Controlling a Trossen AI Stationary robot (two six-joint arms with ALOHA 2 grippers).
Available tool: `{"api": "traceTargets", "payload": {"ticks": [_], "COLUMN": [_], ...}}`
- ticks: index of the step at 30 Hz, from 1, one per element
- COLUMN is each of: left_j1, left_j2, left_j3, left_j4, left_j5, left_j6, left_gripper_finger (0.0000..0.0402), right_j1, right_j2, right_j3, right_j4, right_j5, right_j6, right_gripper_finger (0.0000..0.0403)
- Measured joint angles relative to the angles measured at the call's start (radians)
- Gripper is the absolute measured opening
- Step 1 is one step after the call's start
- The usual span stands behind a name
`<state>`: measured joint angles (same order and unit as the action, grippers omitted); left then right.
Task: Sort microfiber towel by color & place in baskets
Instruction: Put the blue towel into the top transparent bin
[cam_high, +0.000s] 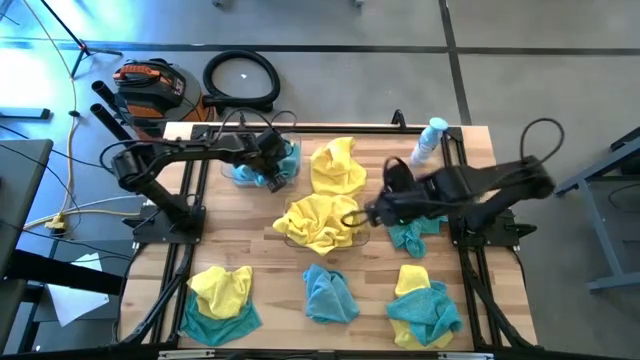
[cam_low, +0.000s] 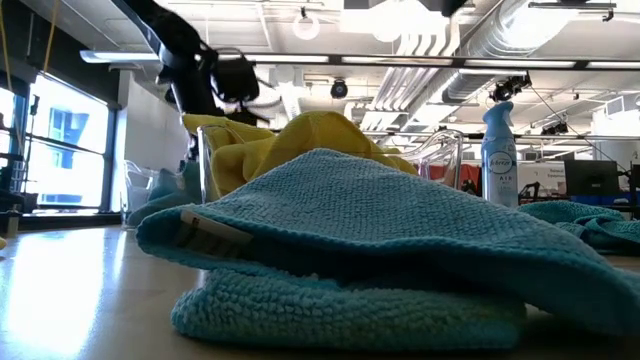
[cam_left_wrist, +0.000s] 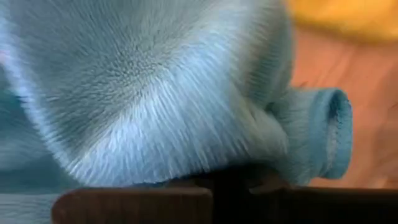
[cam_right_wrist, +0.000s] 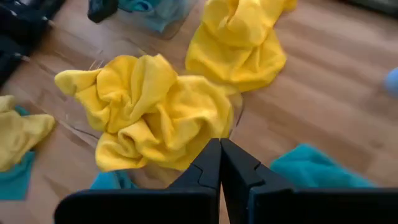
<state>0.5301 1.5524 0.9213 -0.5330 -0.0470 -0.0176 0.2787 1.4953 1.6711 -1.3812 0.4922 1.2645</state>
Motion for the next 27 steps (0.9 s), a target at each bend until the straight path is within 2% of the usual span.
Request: {"api": "traceTargets", "payload": {"ticks": [7,11,19,23,27], "left_j1": [0.0,0.0,0.0,-0.026,-0.078], "left_j2": [-0.126,-0.176,-0.216,-0.266,-0.343], "left_j3": [0.062,0.091,0.1,0.1,0.1], "left_j4": [-0.003,-0.007,-0.032,-0.045,-0.045], "left_j5": [-0.069,-0.097,-0.122,-0.12,-0.128], "left_j6": [-0.033,-0.072,-0.179,-0.238,-0.276], "left_gripper_finger": [0.0,0.0,0.0,0.0,0.0], "right_j1": [0.06,0.077,0.094,0.093,0.093], "right_j2": [-0.246,-0.356,-0.521,-0.572,-0.585], "right_j3": [-0.503,-0.724,-0.942,-0.99,-0.994], "right_j4": [0.477,0.675,0.681,0.643,0.533], "right_j5": [0.002,-0.024,-0.059,-0.091,-0.132], "right_j6": [0.039,0.038,0.098,0.102,0.106], "right_gripper_finger": [0.0,0.0,0.0,0.0,0.0016]}}
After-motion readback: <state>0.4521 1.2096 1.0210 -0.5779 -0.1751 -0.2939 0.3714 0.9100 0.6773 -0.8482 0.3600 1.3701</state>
